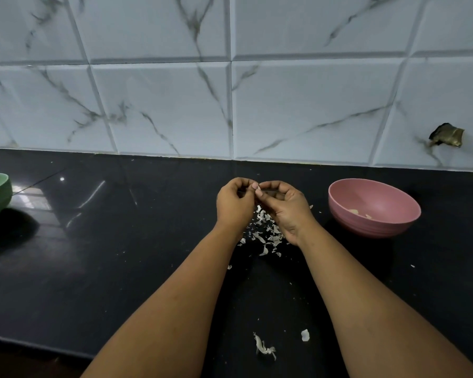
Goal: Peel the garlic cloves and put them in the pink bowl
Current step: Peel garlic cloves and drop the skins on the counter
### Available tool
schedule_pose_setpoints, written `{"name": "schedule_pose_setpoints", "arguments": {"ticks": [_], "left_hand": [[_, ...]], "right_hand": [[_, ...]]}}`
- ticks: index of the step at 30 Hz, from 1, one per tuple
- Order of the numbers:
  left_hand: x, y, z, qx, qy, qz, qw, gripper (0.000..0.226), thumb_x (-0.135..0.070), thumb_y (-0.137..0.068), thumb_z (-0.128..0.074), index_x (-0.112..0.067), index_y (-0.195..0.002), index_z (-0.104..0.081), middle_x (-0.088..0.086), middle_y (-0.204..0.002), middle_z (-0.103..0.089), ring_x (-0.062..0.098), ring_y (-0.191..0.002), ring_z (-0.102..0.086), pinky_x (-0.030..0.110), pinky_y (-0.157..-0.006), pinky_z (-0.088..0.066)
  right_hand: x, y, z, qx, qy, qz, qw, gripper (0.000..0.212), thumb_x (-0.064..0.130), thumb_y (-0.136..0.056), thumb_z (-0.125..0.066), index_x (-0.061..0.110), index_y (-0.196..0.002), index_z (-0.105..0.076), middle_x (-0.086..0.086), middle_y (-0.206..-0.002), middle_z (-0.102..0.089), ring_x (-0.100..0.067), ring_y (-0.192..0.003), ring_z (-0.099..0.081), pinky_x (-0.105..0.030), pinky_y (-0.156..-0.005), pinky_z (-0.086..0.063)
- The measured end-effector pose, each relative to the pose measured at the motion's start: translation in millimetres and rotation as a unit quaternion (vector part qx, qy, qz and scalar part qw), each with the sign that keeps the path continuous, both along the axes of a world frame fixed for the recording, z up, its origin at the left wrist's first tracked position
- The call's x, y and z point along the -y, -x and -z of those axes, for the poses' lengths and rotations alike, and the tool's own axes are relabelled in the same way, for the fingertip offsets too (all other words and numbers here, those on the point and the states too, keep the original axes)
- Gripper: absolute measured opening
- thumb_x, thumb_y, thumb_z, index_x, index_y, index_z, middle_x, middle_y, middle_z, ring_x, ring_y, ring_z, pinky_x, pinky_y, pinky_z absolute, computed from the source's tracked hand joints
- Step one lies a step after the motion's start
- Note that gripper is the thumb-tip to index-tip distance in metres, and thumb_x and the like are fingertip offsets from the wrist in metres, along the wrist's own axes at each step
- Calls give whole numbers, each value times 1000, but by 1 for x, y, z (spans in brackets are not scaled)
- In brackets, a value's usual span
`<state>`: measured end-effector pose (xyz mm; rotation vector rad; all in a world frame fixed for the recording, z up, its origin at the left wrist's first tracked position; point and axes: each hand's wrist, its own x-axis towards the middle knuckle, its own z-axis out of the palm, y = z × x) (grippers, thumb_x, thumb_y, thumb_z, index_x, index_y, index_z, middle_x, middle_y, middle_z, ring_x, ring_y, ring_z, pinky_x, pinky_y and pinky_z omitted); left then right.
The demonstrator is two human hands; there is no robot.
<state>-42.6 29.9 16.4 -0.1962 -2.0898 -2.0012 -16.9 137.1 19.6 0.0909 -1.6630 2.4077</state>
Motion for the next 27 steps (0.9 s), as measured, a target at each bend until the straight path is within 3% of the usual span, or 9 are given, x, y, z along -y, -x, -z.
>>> {"name": "schedule_pose_setpoints", "arguments": {"ticks": [3,6,9,16,22,25,27], "left_hand": [[-2,1,0,30,-6,30,999,13,-16,-98,-57,-14,-87,-65,3,-81,-67,12,-74,-62,24,-63,-50],[-5,-1,-2,119,-88,63,987,23,-15,-100,-46,-12,-79,-56,3,-67,-58,15,-60,-51,27,-57,-45],[-2,-3,-8,170,-141,34,975,25,-14,-93,-41,-12,-69,-48,0,-53,-49,14,-48,-46,26,-49,-42],[1,-1,-7,107,-29,-19,994,23,-22,-92,-46,-12,-71,-47,6,-62,-41,18,-52,-41,30,-51,-39],[-1,1,-1,64,34,-7,997,27,-28,-91,-63,-10,-71,-56,4,-65,-54,17,-60,-50,33,-61,-45],[-2,-1,0,27,18,11,999,6,-18,-86,-70,-17,-87,-64,-2,-80,-68,16,-71,-63,33,-67,-54],[-1,0,1,14,-7,10,1000,18,-8,-85,-67,-23,-96,-67,0,-87,-71,17,-79,-69,33,-72,-59]], "right_hand": [[-1,1,-1,4,-5,-1,1000,11,-2,-84,-67,5,-92,-64,-5,-75,-71,-12,-73,-69,-21,-68,-55],[-2,3,-2,8,23,-14,1000,12,-3,-90,-58,7,-95,-63,-4,-73,-68,-10,-66,-65,-19,-64,-55],[-2,4,-2,2,19,-21,1000,16,-3,-94,-53,6,-99,-64,-6,-80,-67,-7,-68,-64,-17,-69,-54],[-2,6,-4,36,19,20,999,24,1,-99,-44,9,-92,-65,-4,-77,-59,-10,-71,-55,-18,-67,-48],[-1,7,-6,39,19,50,998,23,7,-101,-46,10,-90,-65,0,-72,-55,-8,-67,-50,-21,-68,-44],[-1,7,-4,23,0,43,999,15,8,-97,-54,8,-90,-68,-1,-72,-62,-9,-70,-55,-23,-72,-50],[-1,7,-3,16,-5,37,999,11,2,-94,-57,5,-92,-67,-5,-76,-66,-10,-72,-62,-22,-71,-53]]}}
